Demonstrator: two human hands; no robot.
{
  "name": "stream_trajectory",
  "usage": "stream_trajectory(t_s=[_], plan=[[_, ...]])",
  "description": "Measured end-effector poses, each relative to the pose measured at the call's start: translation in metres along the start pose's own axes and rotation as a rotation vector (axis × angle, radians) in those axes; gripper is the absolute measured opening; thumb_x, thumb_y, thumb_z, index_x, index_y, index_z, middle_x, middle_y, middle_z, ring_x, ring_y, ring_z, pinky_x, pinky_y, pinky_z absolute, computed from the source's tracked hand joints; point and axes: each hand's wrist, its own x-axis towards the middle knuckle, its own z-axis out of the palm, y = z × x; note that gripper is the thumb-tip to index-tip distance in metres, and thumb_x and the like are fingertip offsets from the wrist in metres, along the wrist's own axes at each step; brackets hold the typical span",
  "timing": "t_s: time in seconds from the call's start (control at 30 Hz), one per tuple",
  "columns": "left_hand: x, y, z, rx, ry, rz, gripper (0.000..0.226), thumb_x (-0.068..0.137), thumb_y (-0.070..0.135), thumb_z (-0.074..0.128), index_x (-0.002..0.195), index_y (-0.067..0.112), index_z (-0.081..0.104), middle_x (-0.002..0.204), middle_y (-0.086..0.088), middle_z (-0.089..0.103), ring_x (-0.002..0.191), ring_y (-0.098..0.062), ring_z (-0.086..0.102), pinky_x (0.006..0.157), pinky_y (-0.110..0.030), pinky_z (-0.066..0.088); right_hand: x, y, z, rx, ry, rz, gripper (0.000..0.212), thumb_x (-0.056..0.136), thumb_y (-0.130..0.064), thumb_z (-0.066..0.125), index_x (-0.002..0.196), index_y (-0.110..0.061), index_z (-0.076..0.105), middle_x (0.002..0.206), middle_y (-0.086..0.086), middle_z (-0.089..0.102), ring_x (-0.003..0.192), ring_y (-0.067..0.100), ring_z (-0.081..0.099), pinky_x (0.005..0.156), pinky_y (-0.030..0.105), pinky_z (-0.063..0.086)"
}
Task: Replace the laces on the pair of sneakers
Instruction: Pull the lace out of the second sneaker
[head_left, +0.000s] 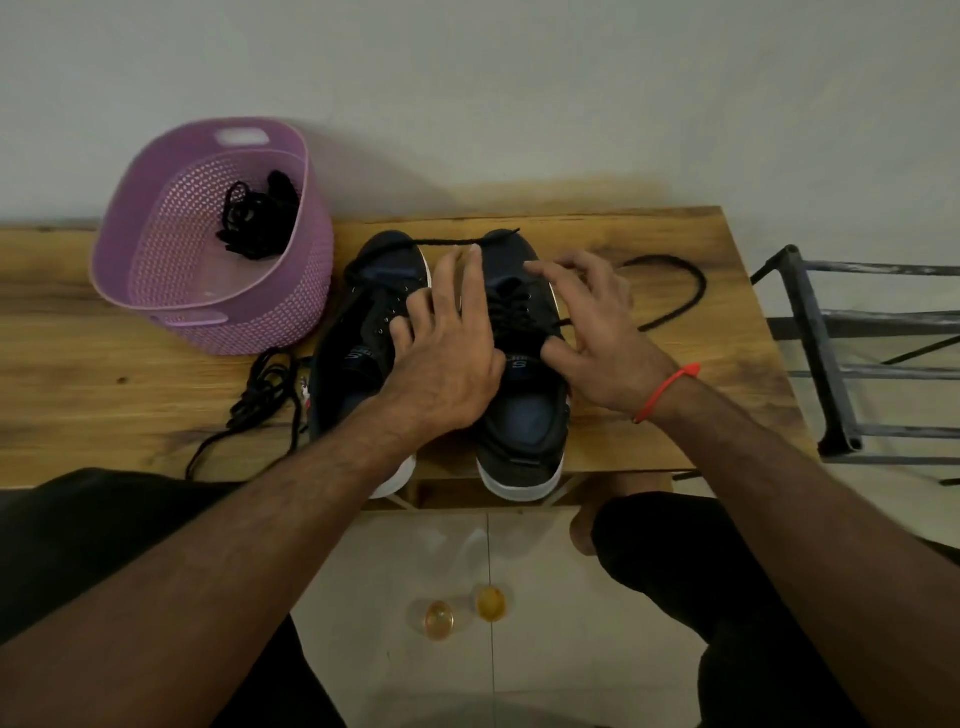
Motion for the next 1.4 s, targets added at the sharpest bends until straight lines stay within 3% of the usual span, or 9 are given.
stream_trajectory(t_s=[0.17,0.33,0.53,0.7,0.87,0.97,1.17,1.3,1.4], plan=[[0.001,-0.011,-0.001,0.033,-0.134,-0.096,0.096,0.095,0.034,0.056,0.158,0.022,-0.016,0.163,-0.005,-0.024,0.139,-0.038,0.015,0.113,-0.053,0.021,0.003,0.010,-0.012,0.185,-0.064,0.125,0.076,0.084,-0.003,0.063,0.147,-0.035,0.037,0.146,0.000,0.022,0.139,0.024,0.018,0.107,0.026,0.018],[-0.003,-0.009,-0.006,-0.038,-0.144,0.020,0.087,0.093,0.028,0.056,0.158,0.032,-0.001,0.164,0.002,-0.021,0.146,-0.033,0.004,0.115,-0.056,0.015,0.000,0.009,-0.012,0.232,-0.141,0.160,0.059,0.088,-0.011,0.065,0.136,-0.039,0.045,0.139,-0.001,0.031,0.134,0.021,0.029,0.111,0.034,0.029],[-0.006,0.000,-0.016,-0.036,0.099,0.133,0.042,0.082,0.039,0.070,0.120,0.036,0.052,0.162,0.000,0.015,0.142,-0.028,0.016,0.108,-0.055,0.024,0.001,0.003,-0.011,0.113,-0.124,0.046,0.037,0.086,-0.035,0.071,0.118,-0.036,0.051,0.130,0.000,0.041,0.126,0.021,0.037,0.110,0.041,0.034],[-0.002,0.006,-0.023,0.048,0.168,0.144,0.026,0.085,0.049,0.072,0.109,0.041,0.067,0.154,0.009,0.038,0.138,-0.027,0.026,0.102,-0.049,0.028,0.000,0.000,-0.013,0.110,-0.086,0.007,0.041,0.087,-0.036,0.071,0.122,-0.033,0.050,0.130,-0.004,0.047,0.122,0.013,0.042,0.106,0.041,0.040],[0.004,0.002,-0.032,0.094,0.157,0.162,0.028,0.086,0.059,0.066,0.108,0.043,0.074,0.144,0.016,0.052,0.129,-0.025,0.035,0.093,-0.044,0.026,-0.002,0.000,-0.019,0.052,-0.073,0.040,0.029,0.085,-0.045,0.068,0.105,-0.031,0.053,0.124,-0.004,0.046,0.122,0.020,0.041,0.104,0.049,0.041],[0.008,-0.004,-0.039,-0.015,0.121,0.104,0.026,0.086,0.061,0.065,0.106,0.046,0.074,0.135,0.022,0.059,0.127,-0.019,0.041,0.093,-0.042,0.027,-0.002,-0.002,-0.019,-0.006,-0.079,0.054,0.022,0.084,-0.048,0.064,0.094,-0.030,0.057,0.125,-0.004,0.046,0.126,0.021,0.039,0.106,0.055,0.036],[0.016,-0.014,-0.055,-0.334,0.072,-0.065,0.014,0.094,0.039,0.068,0.091,0.029,0.077,0.106,0.010,0.070,0.112,-0.013,0.061,0.101,-0.050,0.050,-0.001,-0.006,-0.025,0.064,-0.080,0.081,0.016,0.080,-0.038,0.065,0.075,-0.029,0.053,0.117,-0.004,0.053,0.122,0.022,0.042,0.103,0.057,0.037],[0.013,-0.005,-0.056,-0.647,-0.128,-0.246,0.022,0.098,0.030,0.056,0.085,0.021,0.070,0.097,0.014,0.060,0.093,0.000,0.053,0.081,-0.031,0.044,-0.003,-0.009,-0.025,0.084,-0.111,0.087,0.019,0.075,-0.041,0.061,0.074,-0.023,0.054,0.116,-0.001,0.055,0.120,0.021,0.043,0.103,0.055,0.038],[0.012,0.000,-0.062,-0.797,-0.242,-0.208,0.033,0.091,0.045,0.052,0.068,0.026,0.067,0.095,0.013,0.066,0.092,-0.009,0.053,0.076,-0.032,0.035,-0.004,-0.009,-0.026,0.081,-0.135,0.107,0.023,0.072,-0.043,0.059,0.073,-0.021,0.053,0.116,-0.001,0.055,0.119,0.021,0.043,0.103,0.055,0.038]])
